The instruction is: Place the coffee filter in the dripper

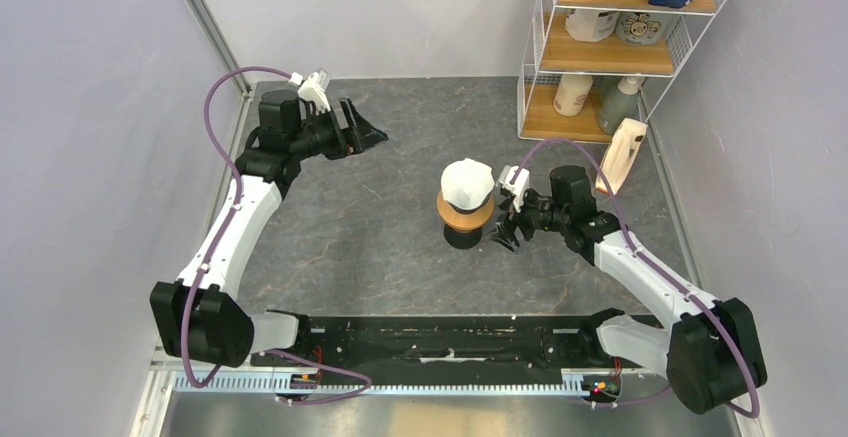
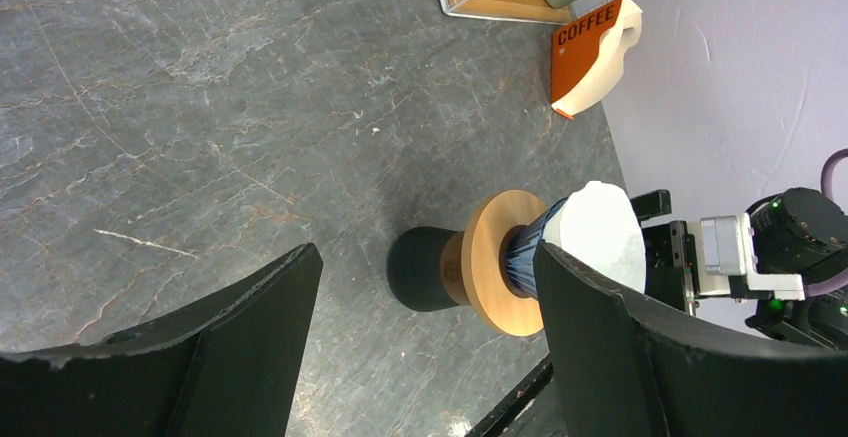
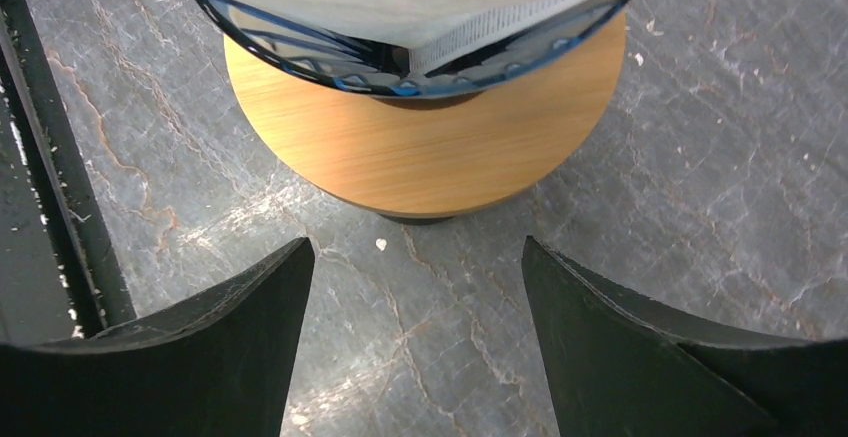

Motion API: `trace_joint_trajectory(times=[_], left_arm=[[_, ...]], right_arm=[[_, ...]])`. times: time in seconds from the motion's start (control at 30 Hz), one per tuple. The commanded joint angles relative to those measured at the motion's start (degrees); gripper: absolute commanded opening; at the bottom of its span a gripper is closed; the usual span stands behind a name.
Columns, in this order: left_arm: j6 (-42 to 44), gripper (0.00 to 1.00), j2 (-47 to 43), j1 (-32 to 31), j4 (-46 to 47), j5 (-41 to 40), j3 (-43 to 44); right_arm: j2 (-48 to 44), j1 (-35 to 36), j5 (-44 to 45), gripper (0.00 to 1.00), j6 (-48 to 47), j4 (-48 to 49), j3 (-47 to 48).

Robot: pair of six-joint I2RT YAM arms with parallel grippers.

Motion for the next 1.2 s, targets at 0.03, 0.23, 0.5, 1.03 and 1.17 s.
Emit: trace_joint_trajectory(times=[0.03, 0.23, 0.5, 1.03, 1.17], left_arm=[[-1.9, 0.86, -1.1, 0.4, 2.8, 1.7, 0.9], [-1.9, 0.86, 0.2, 0.4, 3.1, 2.6, 1.9], [1.6, 0.89, 2.6, 1.3, -2.7, 3.6, 2.2], [6.0, 0.95, 4.6, 3.7, -7.2, 4.5, 1.5], [6.2, 0.95, 4.2, 4.9, -8.2, 3.8, 1.1]], right_arm=[[1.0, -0.2, -4.2, 0.83, -6.0, 6.5, -1.2], [2.7, -2.0, -6.4, 0.82, -7.6, 5.3, -0.8], [-1.6, -6.5, -7.5, 0.85, -7.6, -0.8, -0.5], [-2.9, -11.7, -5.3, 0.86, 3.9, -3.3, 1.2], [-5.1, -13.4, -3.0, 0.86, 10.0, -5.4, 1.9]])
